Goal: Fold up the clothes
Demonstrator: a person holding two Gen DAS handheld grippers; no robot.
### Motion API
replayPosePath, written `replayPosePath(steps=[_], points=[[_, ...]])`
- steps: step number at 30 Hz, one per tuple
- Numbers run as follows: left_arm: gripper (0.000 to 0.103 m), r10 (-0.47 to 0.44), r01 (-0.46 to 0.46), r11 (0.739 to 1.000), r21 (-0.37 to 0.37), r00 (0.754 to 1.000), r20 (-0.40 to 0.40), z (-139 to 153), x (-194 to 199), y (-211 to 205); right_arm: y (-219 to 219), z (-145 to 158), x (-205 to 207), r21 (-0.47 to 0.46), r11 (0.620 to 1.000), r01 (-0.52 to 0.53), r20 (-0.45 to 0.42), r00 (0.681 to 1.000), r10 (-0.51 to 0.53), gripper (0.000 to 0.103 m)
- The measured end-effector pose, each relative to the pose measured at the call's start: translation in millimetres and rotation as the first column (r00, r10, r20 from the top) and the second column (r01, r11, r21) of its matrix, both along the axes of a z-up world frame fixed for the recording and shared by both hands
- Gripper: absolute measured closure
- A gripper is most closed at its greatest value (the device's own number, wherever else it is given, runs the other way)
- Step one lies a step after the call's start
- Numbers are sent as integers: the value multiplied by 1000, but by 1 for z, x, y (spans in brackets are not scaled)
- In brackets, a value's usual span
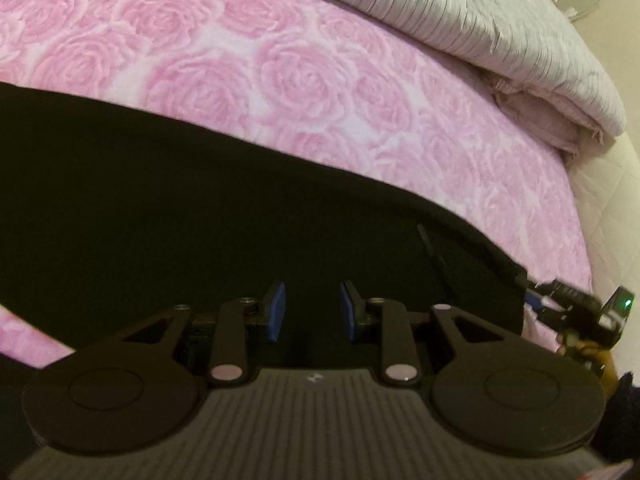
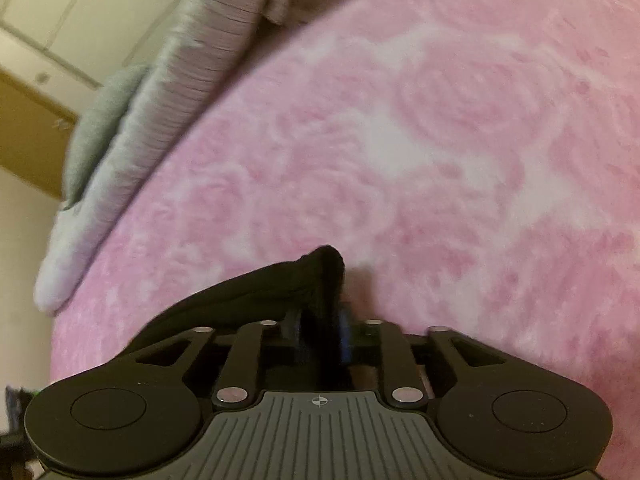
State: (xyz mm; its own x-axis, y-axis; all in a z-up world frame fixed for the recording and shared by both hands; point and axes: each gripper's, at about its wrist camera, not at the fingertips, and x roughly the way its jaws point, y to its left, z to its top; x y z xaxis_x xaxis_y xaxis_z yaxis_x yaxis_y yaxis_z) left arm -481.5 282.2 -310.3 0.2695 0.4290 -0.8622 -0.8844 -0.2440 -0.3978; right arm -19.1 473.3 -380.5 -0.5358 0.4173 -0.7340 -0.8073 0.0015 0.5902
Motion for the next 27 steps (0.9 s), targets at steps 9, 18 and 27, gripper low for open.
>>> replayPosePath(steps=[9,18,27], points=[[79,38,-38,998,-49,999,-11,1,-18,-33,-66,34,47,-52,999,14,-98,995,-19,48],[79,25,-24,997,-67,1000,14,1,-9,-57,-143,29,25,-122,973,-196,-50,980,191,48],[79,6,-5,998,-59,1000,18,0,-8,-73,-155,44,41,-92,985,-147,99,983,156,103]])
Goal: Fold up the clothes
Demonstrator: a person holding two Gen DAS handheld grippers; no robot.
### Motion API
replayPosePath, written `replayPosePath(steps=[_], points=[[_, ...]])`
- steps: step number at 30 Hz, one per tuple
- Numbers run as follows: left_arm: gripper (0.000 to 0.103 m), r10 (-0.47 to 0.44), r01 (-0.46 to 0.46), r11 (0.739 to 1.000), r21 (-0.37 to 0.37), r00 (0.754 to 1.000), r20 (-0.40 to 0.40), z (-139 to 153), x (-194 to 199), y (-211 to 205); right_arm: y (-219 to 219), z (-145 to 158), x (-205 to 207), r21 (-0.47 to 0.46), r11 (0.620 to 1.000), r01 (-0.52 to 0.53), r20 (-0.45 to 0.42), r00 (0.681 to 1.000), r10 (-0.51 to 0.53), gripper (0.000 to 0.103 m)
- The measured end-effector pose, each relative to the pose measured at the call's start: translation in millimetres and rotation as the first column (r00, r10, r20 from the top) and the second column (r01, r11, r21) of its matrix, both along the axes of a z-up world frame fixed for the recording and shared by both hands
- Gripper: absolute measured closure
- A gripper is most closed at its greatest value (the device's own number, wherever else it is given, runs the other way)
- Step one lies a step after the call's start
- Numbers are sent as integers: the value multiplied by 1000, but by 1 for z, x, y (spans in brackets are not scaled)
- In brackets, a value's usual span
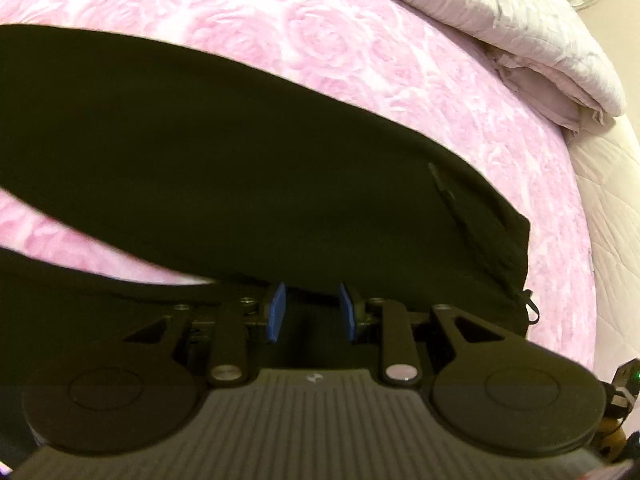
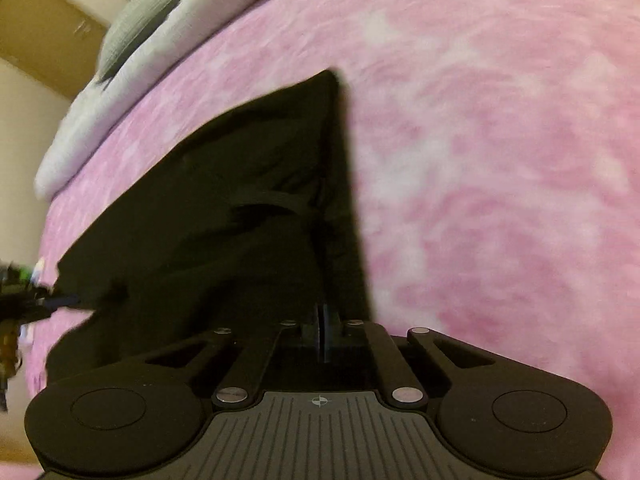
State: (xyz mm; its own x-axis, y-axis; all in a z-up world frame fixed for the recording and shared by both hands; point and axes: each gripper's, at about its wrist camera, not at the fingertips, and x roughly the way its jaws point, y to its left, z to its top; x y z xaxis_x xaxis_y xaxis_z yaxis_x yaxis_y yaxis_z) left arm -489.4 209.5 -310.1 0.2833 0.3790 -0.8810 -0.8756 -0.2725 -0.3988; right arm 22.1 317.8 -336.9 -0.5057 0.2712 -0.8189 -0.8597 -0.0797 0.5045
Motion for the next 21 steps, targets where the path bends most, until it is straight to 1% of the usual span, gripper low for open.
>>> replayPosePath(steps=[2,3,4,6,7,8,9,11,13,14,15,16,17,18,19,21], points=[[79,12,-12,1000,-17,1000,-4,-3,-3,-4,-5,-13,13,-57,994,96,62,994,-93,103],[79,12,-12,1000,-20,1000,-7,-3,-5,-9,-6,-21,18,-94,987,132,62,990,-127,103],[79,11,-11,1000,-22,1000,-10,-2,-7,-14,-8,-23,22,-118,980,161,28,987,-159,103],[79,16,-17,999,-31,1000,-23,-1,-12,-26,-16,-15,26,-103,975,199,-34,978,-204,102],[79,34,-35,998,-45,999,-29,0,-17,-35,-21,-11,28,-97,970,225,-47,972,-230,102],[79,52,-54,997,-60,998,-34,-1,-23,-43,-27,-8,31,-100,962,254,-52,964,-260,97],[79,74,-76,994,-73,997,-34,-1,-28,-51,-34,-8,35,-118,951,287,-56,954,-295,93],[79,117,-121,988,-96,992,-40,-2,-40,-66,-54,-11,40,-175,921,348,-74,928,-364,93],[79,145,-150,983,-104,988,-51,-1,-50,-79,-74,-12,42,-210,890,405,-106,895,-432,92],[79,157,-162,981,-104,986,-52,-1,-56,-85,-84,-13,43,-226,873,432,-124,876,-466,77],[79,166,-171,980,-102,985,-50,0,-60,-89,-93,-12,44,-227,854,468,-145,851,-505,49],[79,173,-177,979,-100,984,-44,-1,-65,-93,-101,-10,45,-229,831,507,-162,822,-546,35],[79,177,-180,979,-97,984,-35,-2,-69,-96,-107,-10,44,-240,812,532,-180,798,-575,29],[79,179,-181,979,-93,983,-26,-3,-71,-97,-112,-9,42,-251,798,547,-202,777,-596,29],[79,180,-181,980,-89,984,-19,-5,-72,-98,-116,-9,40,-253,791,557,-203,769,-606,29],[79,188,-188,979,-84,982,-6,-9,-77,-100,-119,-8,34,-245,790,561,-174,776,-606,29]])
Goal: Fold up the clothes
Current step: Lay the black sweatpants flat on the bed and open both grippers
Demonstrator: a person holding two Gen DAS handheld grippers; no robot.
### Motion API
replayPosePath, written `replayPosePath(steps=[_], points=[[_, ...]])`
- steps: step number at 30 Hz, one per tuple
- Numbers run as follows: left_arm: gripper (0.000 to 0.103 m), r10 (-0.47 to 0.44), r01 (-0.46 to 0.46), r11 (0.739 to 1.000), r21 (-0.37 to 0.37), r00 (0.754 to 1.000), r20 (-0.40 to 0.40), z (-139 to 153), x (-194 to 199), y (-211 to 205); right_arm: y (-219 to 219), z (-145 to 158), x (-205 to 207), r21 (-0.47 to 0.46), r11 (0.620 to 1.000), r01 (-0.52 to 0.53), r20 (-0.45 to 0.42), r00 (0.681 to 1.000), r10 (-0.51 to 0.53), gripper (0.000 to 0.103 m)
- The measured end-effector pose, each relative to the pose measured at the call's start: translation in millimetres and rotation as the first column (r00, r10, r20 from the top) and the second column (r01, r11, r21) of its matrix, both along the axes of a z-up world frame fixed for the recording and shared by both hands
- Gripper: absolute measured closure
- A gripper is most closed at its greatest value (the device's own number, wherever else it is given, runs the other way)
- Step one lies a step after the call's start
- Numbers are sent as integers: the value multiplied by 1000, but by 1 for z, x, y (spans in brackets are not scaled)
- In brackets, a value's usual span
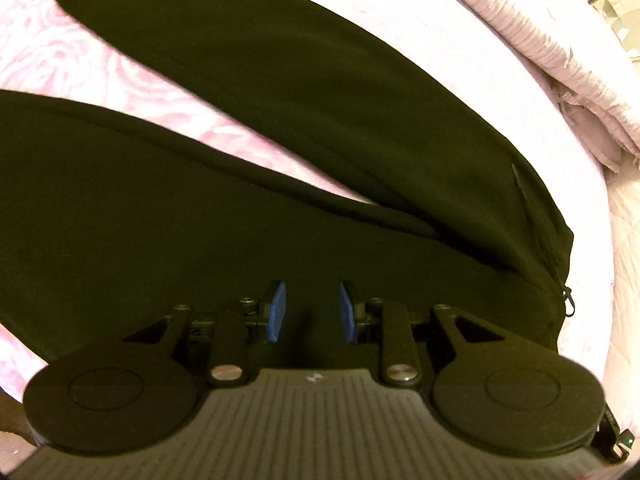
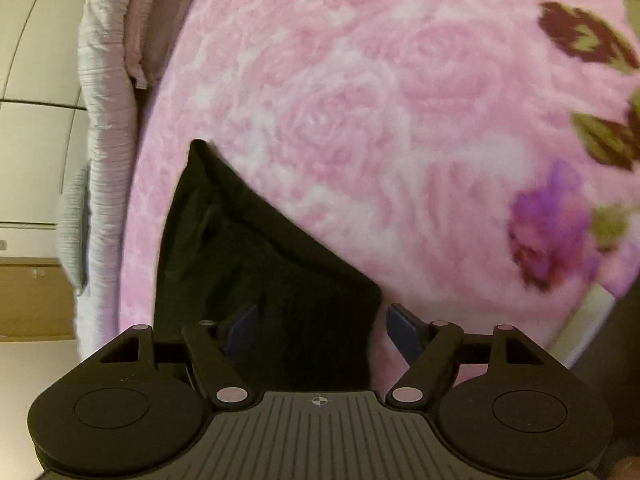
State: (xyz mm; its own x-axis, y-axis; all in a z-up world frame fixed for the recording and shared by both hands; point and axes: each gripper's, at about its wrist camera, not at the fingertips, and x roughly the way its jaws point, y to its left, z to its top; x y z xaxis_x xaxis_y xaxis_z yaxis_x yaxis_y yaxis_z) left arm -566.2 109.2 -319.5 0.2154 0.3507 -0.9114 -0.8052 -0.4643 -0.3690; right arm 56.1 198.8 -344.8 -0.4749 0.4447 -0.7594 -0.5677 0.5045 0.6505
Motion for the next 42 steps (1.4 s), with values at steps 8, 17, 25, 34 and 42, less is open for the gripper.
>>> replayPosePath(steps=[8,17,25,34,42], points=[[79,92,-92,996,-5,995,24,-11,-50,-43,8,-10,-32,13,1000,-24,193,981,21,88],[77,347,-346,938,27,934,-82,-9,-142,-123,-6,-7,-41,-44,995,88,300,951,-71,74],[72,690,-689,722,62,724,-3,-40,-206,-182,-34,0,-55,-59,973,225,273,941,-201,40],[102,688,-678,718,155,726,-9,-50,-240,-183,-39,-5,-56,58,964,259,211,941,-265,40],[103,473,-421,869,260,861,-185,-18,-243,-175,-37,2,-55,81,984,157,305,936,-175,93]])
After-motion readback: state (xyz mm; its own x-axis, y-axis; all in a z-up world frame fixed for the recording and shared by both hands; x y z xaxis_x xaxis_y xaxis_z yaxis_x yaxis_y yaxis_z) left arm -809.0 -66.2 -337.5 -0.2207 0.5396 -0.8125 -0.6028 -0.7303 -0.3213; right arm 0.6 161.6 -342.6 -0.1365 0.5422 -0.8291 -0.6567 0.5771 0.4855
